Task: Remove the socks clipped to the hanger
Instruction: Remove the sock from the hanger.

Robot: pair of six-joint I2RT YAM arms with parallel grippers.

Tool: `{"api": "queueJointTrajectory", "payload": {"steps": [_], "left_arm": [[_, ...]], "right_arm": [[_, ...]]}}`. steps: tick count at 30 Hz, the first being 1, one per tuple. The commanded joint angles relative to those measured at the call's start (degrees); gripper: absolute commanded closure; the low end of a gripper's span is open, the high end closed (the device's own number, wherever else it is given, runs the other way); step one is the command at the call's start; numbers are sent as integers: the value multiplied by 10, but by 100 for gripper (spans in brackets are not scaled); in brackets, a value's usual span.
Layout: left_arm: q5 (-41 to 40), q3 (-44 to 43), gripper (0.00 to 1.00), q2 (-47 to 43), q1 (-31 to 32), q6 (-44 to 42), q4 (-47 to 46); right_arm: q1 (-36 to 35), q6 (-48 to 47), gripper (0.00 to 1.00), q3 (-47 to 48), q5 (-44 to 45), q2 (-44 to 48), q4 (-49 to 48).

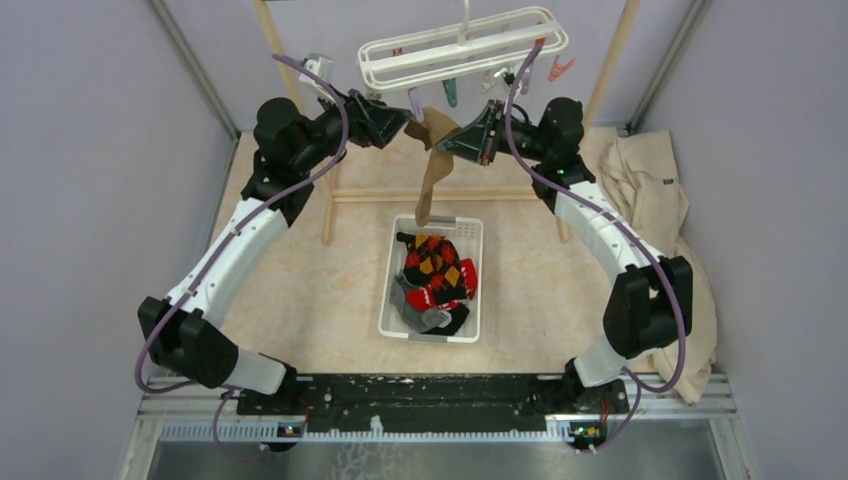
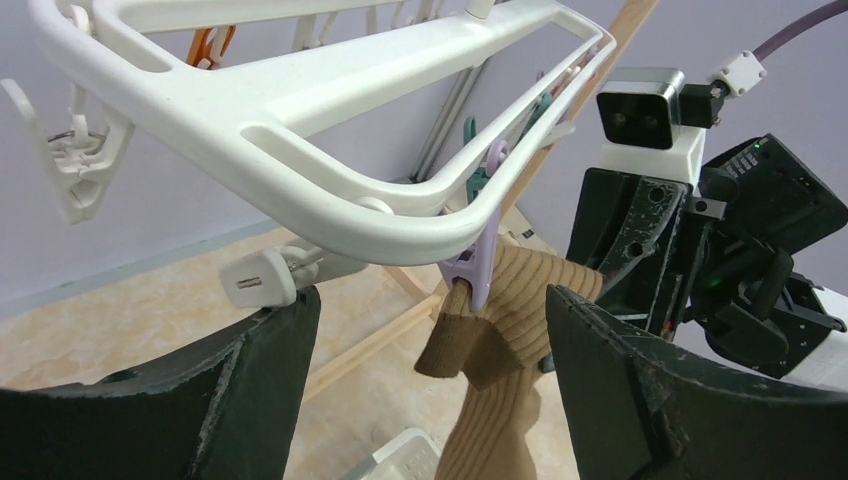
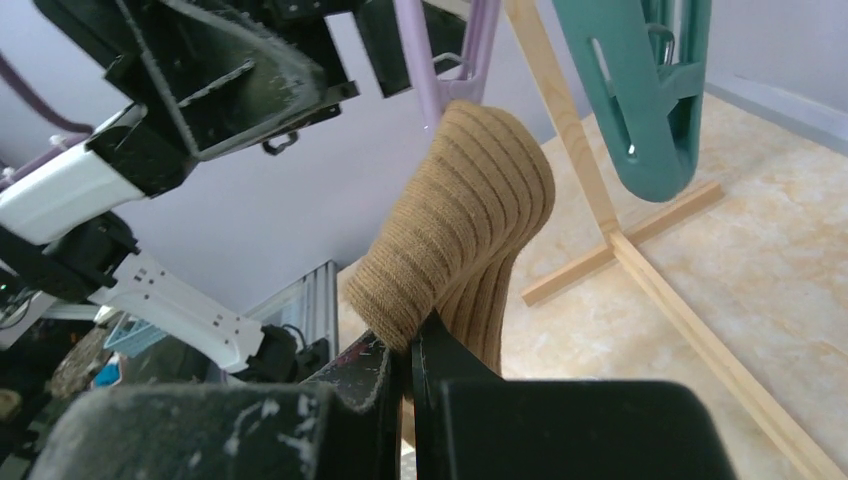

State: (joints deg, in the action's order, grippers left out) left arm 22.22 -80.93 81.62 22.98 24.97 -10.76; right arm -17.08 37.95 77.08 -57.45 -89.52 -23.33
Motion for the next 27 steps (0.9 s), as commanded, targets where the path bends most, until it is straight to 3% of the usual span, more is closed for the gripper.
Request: {"api": "queueJointTrajectory", "payload": {"steps": [1,11,27], "left_arm": [[50,-6,11,14,-9,24,-59],[111,7,11,40,-17,71,-164],[120,6,12,88,-18,110,-224]], "right_arm": [[3,61,100,-3,-30,21,-105],[3,223,100,-27,-74,-17,-302],[3,255,100,-29,-84,-21,-340]]}}
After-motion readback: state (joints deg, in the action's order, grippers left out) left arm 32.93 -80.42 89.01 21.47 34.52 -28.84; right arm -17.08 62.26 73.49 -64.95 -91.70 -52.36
